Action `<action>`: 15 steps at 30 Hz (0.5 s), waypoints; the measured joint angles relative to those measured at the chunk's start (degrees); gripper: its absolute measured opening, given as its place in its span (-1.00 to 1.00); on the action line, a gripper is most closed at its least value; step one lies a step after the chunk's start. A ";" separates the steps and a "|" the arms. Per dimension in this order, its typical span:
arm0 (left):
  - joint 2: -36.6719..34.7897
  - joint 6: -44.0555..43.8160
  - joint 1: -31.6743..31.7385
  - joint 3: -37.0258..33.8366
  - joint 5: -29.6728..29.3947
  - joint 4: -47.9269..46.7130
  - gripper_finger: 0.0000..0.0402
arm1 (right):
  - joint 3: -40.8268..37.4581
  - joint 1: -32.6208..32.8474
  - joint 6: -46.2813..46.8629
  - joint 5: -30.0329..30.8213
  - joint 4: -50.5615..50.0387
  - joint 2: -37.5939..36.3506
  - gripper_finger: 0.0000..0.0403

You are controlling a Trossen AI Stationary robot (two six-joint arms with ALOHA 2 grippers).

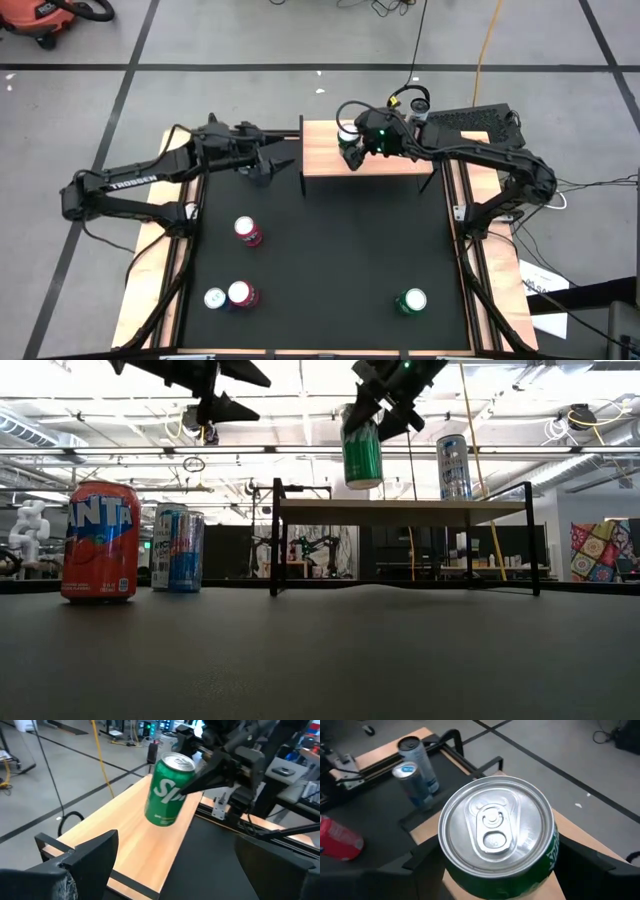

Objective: Place canned beverage on shelf
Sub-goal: Put the top green soda can on the shelf

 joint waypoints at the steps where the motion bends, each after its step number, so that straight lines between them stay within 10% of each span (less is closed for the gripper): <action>1: 0.00 0.67 0.58 0.00 0.77 -0.02 0.97 | 0.02 -0.42 0.02 0.01 0.02 0.23 0.44; 15: 0.02 1.29 4.78 0.00 1.36 0.16 0.97 | 0.02 -9.85 -3.79 -1.14 0.03 2.30 0.44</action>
